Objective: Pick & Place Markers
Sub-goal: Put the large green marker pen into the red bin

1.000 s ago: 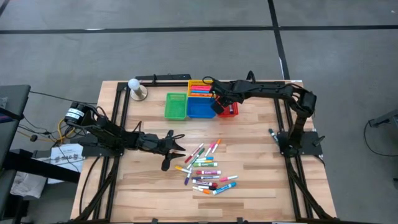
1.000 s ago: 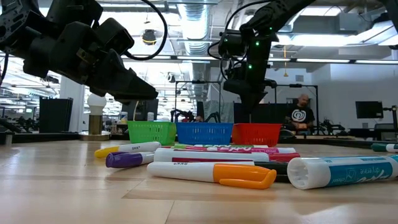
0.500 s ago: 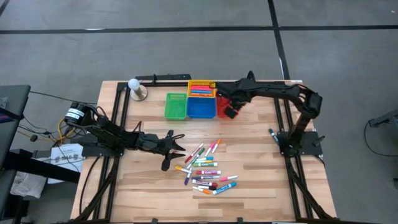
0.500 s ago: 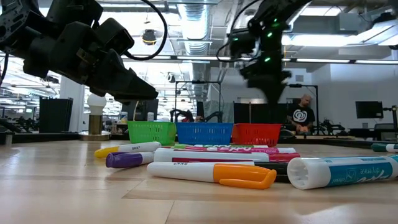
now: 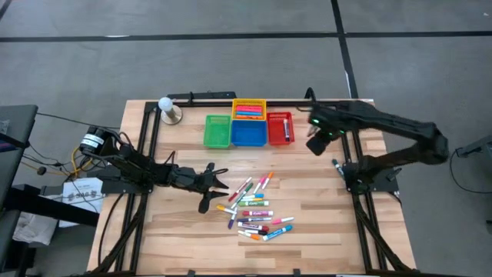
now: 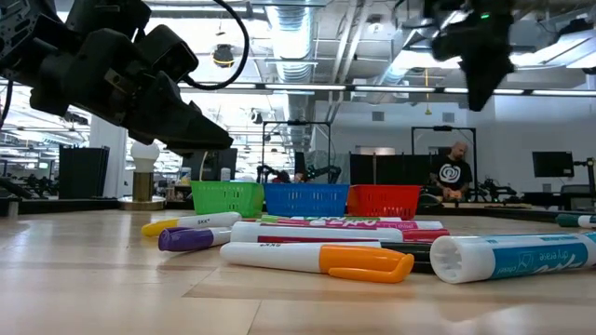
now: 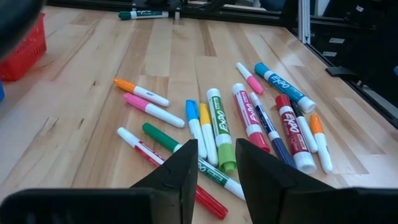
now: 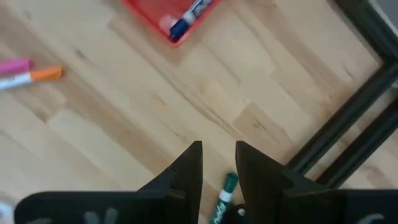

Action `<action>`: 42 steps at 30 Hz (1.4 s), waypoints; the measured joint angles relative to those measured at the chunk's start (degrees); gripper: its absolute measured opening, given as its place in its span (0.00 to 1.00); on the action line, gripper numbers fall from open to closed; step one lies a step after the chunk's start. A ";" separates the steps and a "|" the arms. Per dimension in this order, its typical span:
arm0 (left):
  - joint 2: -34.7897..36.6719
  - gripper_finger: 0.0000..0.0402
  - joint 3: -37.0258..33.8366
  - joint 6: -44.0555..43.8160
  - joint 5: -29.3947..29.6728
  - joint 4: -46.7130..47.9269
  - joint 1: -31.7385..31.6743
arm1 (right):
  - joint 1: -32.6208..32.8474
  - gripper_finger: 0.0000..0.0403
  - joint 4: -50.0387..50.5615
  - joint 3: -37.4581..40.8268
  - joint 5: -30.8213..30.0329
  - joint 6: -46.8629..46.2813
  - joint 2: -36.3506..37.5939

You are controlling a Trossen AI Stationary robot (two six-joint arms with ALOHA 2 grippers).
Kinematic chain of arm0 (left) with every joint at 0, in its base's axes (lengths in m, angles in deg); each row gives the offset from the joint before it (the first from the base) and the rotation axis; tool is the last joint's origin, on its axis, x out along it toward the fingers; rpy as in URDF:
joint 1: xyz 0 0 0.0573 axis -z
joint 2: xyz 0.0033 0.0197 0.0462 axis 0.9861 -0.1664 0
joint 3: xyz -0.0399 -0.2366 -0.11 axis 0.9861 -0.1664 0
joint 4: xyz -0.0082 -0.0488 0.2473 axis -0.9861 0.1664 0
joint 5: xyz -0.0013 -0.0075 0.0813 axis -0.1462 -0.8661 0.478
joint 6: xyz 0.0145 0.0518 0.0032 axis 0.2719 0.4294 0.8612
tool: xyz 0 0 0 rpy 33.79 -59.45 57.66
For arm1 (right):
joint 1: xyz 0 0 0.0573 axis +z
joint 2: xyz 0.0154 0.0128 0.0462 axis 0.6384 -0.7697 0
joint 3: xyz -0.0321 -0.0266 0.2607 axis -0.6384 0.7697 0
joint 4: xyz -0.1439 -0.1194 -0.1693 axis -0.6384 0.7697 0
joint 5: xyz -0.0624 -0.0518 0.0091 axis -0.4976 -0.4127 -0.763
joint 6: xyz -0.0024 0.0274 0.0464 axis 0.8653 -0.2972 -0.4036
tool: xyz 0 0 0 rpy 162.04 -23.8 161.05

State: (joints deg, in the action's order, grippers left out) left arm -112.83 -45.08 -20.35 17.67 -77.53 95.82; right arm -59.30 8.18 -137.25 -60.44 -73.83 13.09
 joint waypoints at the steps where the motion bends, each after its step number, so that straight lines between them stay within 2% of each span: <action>1: -0.01 0.27 0.00 0.01 0.00 0.00 0.00 | 0.64 0.22 -1.06 2.04 -0.29 -2.31 2.58; 4: -0.01 0.27 0.00 0.05 0.02 -0.02 -0.01 | 3.05 0.22 -3.08 7.87 0.13 -9.49 8.90; 8: -0.01 0.27 0.00 0.09 0.35 -0.02 -0.09 | 7.76 0.22 -2.28 14.03 0.44 -17.70 13.01; 12: -0.01 0.27 -0.02 0.18 2.73 -0.02 -0.09 | 11.57 0.22 -1.86 18.40 1.58 -21.98 13.14; 17: -0.01 0.27 -0.02 0.18 3.06 -0.03 -0.13 | 13.70 0.22 -1.90 20.70 2.09 -23.14 9.54; 21: -0.01 0.27 -0.02 0.36 3.08 -0.03 -0.13 | 13.78 0.22 -2.23 20.94 1.81 -22.15 5.01; 27: -0.01 0.27 -0.02 1.69 3.06 -0.04 -0.27 | 12.02 0.22 -2.33 20.94 2.27 -15.76 -2.80; 33: -0.01 0.27 -0.02 1.68 3.07 -0.04 -1.19 | 8.31 0.22 -2.38 20.94 6.03 -6.97 -10.68; 42: -0.01 0.27 -0.02 1.69 3.07 -0.06 -1.20 | 1.32 0.22 -2.44 20.94 6.13 -1.68 -19.89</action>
State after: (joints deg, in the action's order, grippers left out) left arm -112.84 -45.10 -18.66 20.74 -77.59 94.62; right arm -57.98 5.74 -116.31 -54.31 -75.52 -6.80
